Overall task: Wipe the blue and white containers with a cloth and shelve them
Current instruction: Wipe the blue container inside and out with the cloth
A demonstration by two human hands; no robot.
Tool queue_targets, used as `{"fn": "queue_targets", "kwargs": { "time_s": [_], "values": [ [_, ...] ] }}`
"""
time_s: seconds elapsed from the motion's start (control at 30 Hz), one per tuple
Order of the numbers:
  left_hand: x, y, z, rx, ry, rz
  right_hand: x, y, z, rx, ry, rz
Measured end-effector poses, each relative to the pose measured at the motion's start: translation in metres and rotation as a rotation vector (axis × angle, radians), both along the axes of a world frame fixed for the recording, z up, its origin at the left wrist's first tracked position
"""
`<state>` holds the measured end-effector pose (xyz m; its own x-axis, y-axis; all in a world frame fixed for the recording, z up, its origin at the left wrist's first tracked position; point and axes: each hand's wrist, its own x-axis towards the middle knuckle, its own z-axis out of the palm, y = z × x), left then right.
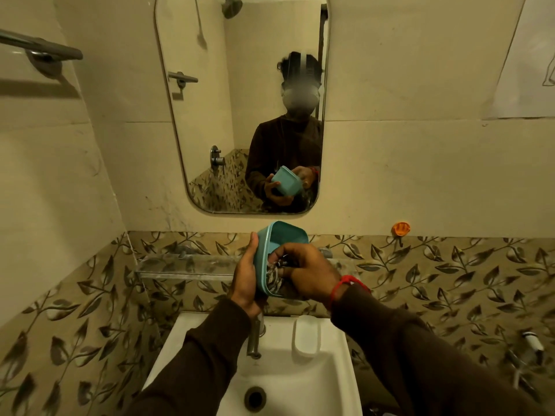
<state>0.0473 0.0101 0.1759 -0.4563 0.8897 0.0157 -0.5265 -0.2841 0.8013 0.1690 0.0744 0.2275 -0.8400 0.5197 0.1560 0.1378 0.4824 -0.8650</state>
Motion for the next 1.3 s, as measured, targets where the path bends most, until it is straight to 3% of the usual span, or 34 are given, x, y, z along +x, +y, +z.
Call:
{"fn": "queue_targets", "kwargs": {
  "time_s": [0.07,0.23,0.33,0.4,0.5,0.67,0.83,0.97,1.07,1.17,1.3],
  "values": [
    [-0.002,-0.002,0.001,-0.025,0.011,-0.007,0.003,0.007,0.001,0.121,-0.029,0.092],
    [-0.001,-0.004,-0.001,-0.066,-0.009,-0.061,0.011,0.015,0.009,0.671,-0.283,0.368],
    [0.004,-0.003,-0.003,-0.133,0.026,-0.046,0.012,0.015,0.011,0.804,-0.396,0.415],
    [0.006,-0.003,-0.006,-0.168,0.022,-0.030,0.015,0.016,0.005,1.072,-0.411,0.357],
    [0.010,-0.004,-0.007,-0.196,0.009,-0.025,0.021,0.023,0.002,1.488,-0.286,0.220],
    [0.015,0.000,0.001,-0.212,0.040,-0.004,0.028,0.048,0.006,1.660,-0.119,-0.020],
    [0.010,0.005,0.016,-0.190,0.128,0.047,0.034,0.042,-0.010,1.603,-0.066,-0.274],
    [0.011,0.008,0.013,-0.242,0.195,0.084,0.036,0.025,-0.017,1.338,-0.220,-0.353],
    [0.012,0.006,0.004,-0.252,0.164,0.126,0.044,0.023,-0.021,0.953,-0.318,-0.290],
    [-0.008,-0.001,0.002,-0.229,0.076,0.142,0.059,0.028,-0.023,0.520,-0.376,-0.094],
    [-0.026,-0.004,0.013,-0.204,0.052,0.132,0.067,0.036,-0.019,0.554,-0.275,-0.127]
  ]
}}
